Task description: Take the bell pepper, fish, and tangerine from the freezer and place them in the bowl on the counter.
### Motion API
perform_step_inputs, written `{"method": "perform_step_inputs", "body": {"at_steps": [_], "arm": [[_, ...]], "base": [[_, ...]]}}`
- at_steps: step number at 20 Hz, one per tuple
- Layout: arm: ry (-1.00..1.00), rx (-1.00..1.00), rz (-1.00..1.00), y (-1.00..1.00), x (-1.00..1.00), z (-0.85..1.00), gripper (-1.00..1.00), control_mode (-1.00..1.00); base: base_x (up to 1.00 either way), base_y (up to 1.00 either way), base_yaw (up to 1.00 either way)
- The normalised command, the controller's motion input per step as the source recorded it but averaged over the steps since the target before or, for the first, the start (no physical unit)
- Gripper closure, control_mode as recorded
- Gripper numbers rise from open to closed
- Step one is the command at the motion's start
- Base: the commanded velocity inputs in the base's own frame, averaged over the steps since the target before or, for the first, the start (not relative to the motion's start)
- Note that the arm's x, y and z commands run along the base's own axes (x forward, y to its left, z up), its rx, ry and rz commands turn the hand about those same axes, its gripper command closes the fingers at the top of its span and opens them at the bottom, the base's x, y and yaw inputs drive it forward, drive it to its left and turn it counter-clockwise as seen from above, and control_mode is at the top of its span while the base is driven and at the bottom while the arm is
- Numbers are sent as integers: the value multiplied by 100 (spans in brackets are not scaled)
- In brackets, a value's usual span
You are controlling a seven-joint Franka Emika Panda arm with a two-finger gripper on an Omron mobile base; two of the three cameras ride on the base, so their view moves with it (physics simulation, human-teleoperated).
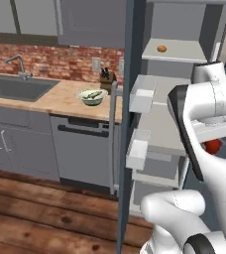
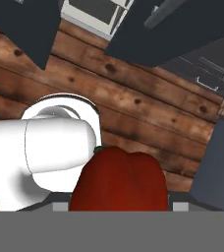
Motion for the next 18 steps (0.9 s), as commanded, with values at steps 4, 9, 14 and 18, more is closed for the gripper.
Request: {"method": "perform_step_inputs", "body": {"at_steps": [4,9,14,18], "arm": [[0,0,0,0,0,0,100,100],[0,0,0,0,0,0,100,100],[0,0,0,0,0,0,100,100],[0,0,0,0,0,0,100,100]], "base": [[-93,100,18],[-41,100,14],[5,100,2],[72,100,-11]]}}
